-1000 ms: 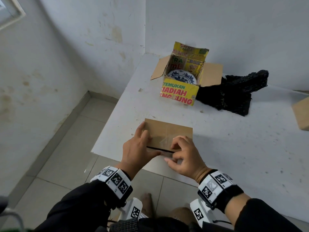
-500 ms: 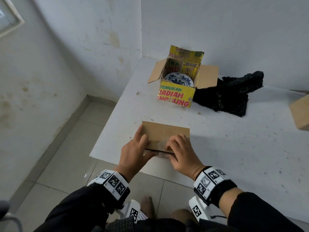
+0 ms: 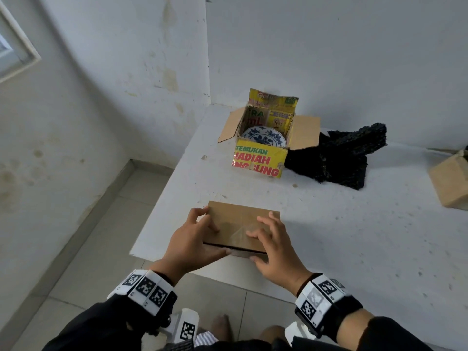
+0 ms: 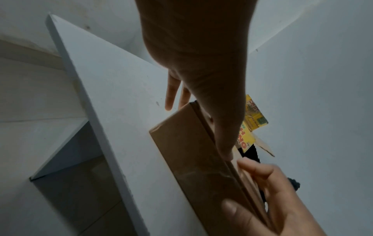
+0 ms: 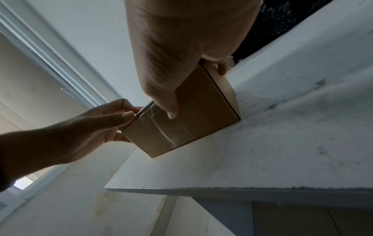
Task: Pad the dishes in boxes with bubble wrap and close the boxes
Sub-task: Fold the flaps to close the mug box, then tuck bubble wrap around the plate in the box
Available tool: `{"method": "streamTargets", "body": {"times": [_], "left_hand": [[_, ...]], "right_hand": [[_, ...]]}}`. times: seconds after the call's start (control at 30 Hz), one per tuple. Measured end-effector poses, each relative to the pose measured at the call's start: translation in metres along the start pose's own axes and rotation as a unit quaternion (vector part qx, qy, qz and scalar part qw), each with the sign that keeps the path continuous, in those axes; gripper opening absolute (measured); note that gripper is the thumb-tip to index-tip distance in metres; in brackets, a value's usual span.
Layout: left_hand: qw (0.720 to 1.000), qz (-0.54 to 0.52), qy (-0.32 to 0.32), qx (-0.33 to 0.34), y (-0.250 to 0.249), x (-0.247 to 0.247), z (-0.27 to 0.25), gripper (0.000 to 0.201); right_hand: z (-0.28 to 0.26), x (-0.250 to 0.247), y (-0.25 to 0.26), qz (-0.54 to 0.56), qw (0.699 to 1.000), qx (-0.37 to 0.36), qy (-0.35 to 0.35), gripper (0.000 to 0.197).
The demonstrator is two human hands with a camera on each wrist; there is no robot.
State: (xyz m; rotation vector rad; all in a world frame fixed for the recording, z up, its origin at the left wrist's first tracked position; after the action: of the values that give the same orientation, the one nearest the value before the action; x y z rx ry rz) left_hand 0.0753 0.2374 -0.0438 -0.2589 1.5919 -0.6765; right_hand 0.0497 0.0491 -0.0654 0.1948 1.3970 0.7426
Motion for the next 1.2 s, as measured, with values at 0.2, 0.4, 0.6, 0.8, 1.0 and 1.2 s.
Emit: {"method": "streamTargets", "body": {"times": [0.2, 0.4, 0.6, 0.8, 1.0, 1.2], "left_hand": [[0.999, -0.005, -0.039, -0.026, 0.003, -0.016, 0.016, 0.054], [0.998, 0.008, -0.066, -0.02, -0.025, -0.032, 0.057, 0.023], [0.997, -0.051, -0.037, 0.048, -0.088, -0.025, 0.09, 0.028], [0.986, -0.089, 0.025, 0.14, -0.164, 0.013, 0.099, 0.028], [0.983, -0.066, 0.063, 0.158, -0.219, 0.068, 0.111, 0.032], [0.992, -0.04, 0.039, 0.116, -0.258, 0.098, 0.15, 0.039]], "right_hand": [[-0.008, -0.012, 0.003, 0.03, 0.999, 0.007, 0.011, 0.033], [-0.011, -0.031, -0.003, 0.092, 0.995, 0.048, 0.005, 0.024], [-0.023, -0.061, -0.025, 0.118, 0.987, 0.101, -0.036, 0.023], [-0.045, -0.11, -0.068, 0.121, 0.973, 0.159, -0.117, 0.021], [-0.065, -0.148, -0.123, 0.09, 0.97, 0.187, -0.123, 0.021], [-0.041, -0.193, -0.179, 0.022, 0.987, 0.148, -0.057, 0.01]]}}
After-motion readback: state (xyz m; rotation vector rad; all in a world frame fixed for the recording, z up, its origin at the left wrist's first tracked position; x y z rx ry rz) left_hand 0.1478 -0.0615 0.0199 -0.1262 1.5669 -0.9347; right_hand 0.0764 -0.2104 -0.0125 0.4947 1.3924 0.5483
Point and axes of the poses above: each hand's wrist, its own z-axis towards the middle knuckle, its own x-axis out of the palm, y = z × x, the point moved 8 cm from there along z, towards the middle knuckle, and after that the axes turned 3 degrees about -y, right-handed, at the moved point
